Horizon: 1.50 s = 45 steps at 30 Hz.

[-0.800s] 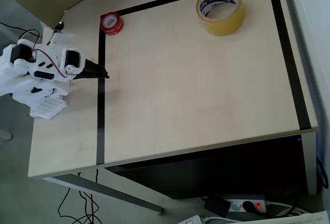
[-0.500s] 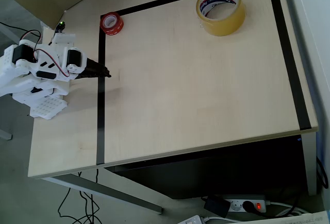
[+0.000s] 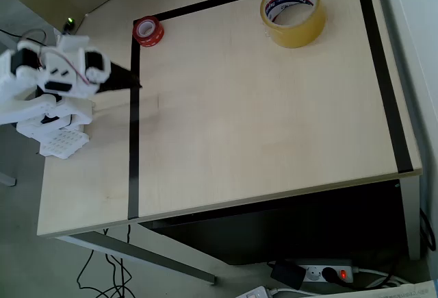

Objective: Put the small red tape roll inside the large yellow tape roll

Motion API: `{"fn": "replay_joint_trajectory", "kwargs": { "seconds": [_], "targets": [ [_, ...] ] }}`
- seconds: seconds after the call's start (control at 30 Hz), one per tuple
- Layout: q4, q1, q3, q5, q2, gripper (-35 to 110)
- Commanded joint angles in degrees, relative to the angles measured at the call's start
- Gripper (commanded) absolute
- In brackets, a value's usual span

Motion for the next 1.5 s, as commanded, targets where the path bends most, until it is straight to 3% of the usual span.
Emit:
{"fn": "replay_joint_trajectory", "kwargs": {
  "seconds": [0.0, 0.1, 0.2, 0.43, 0.97, 1.47],
  "targets": [
    [2.5, -6.2, -22.5, -4.8, -19.6, 2],
    [8.5, -9.1, -34.1, -9.2, -33.4, 9],
    [12.4, -12.6, -38.9, -21.4, -40.0, 18],
    [18.0, -18.6, -44.9, -28.4, -49.6, 28],
    [17.8, -31.6, -43.6, -31.1, -67.1, 28],
    [17.7, -35.4, -50.4, -33.7, -77.4, 28]
  ]
}}
